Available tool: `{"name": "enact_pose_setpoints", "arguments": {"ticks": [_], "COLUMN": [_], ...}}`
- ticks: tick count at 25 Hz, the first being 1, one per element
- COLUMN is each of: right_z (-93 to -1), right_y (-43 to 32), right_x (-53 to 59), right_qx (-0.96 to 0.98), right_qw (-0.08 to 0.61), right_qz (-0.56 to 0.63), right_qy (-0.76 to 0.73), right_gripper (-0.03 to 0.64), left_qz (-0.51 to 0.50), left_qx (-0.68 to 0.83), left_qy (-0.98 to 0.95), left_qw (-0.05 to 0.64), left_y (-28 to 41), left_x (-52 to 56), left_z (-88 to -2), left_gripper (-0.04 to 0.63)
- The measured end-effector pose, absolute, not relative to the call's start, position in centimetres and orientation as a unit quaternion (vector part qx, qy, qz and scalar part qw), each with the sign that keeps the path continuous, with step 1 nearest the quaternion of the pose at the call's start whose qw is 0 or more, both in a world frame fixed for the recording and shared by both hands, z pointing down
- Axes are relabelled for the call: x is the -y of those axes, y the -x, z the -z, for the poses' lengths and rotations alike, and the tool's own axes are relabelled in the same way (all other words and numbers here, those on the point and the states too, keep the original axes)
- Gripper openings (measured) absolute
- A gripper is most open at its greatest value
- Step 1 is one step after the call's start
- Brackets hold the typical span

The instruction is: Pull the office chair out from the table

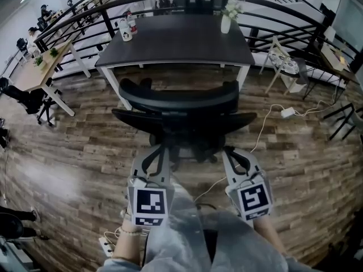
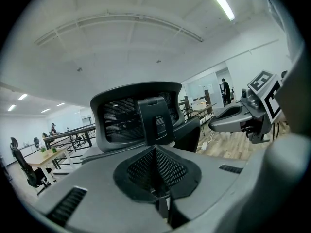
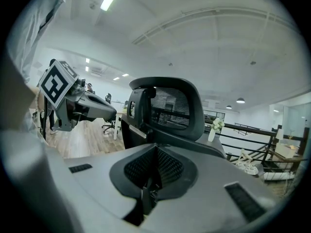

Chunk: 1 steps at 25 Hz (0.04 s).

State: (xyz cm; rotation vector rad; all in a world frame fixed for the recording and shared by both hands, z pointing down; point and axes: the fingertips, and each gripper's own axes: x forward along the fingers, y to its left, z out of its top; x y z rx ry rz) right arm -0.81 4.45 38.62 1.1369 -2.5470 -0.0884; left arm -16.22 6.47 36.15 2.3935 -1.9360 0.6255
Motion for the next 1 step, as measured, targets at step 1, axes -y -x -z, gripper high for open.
{"name": "enact_pose_setpoints", "arguments": {"ticks": [1], "right_z": [-38.71], "right_y": [0.87], "right_x": [-4.46], "right_qx": [0.898], "right_qw": [0.176], "right_qz": [0.031], "right_qy": [-0.401], "right_gripper": [0.003], "left_qz": [-0.198], "left_qx": [0.616], "left_qy": [-0.762], "left_qw": [0.003], "left_y": [16.22], "left_x": [-6.49], "left_z": [-36.21], "left_gripper": [0.012]}}
